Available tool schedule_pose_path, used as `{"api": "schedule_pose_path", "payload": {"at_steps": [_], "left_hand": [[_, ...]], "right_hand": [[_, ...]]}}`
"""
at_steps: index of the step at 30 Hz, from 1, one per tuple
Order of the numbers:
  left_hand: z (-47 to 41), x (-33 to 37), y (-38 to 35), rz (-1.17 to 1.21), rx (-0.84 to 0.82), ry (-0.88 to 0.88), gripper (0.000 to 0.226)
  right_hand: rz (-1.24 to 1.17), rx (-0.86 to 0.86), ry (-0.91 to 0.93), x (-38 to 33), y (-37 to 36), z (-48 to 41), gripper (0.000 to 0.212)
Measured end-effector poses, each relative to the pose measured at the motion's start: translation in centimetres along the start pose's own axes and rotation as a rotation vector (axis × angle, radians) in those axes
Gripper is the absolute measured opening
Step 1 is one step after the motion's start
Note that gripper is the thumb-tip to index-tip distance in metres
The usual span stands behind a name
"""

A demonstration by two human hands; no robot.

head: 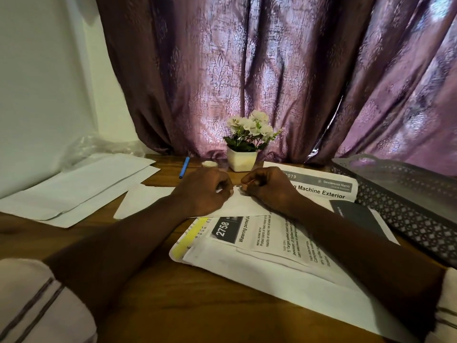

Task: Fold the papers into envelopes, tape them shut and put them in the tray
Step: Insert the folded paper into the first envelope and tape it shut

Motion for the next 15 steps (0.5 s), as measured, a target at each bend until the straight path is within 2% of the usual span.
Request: {"api": "schedule_pose_path", "payload": {"at_steps": [15], "left_hand": [[0.26,0.35,0.12,0.013,-0.004,0.015,0.014]], "right_hand": [[0.187,0.042,0.060,-0.97,-0.16,0.44,0.019]]}}
Point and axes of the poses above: each hand's wrist, its own z-axis away from the middle knuckle, its own y-axis out of the back of the hand, x = y × z, the point moved 2 cm from there along -z, towards the middle knuckle, and after that the axes turned 6 degrees about y, right-handed, at the moved point
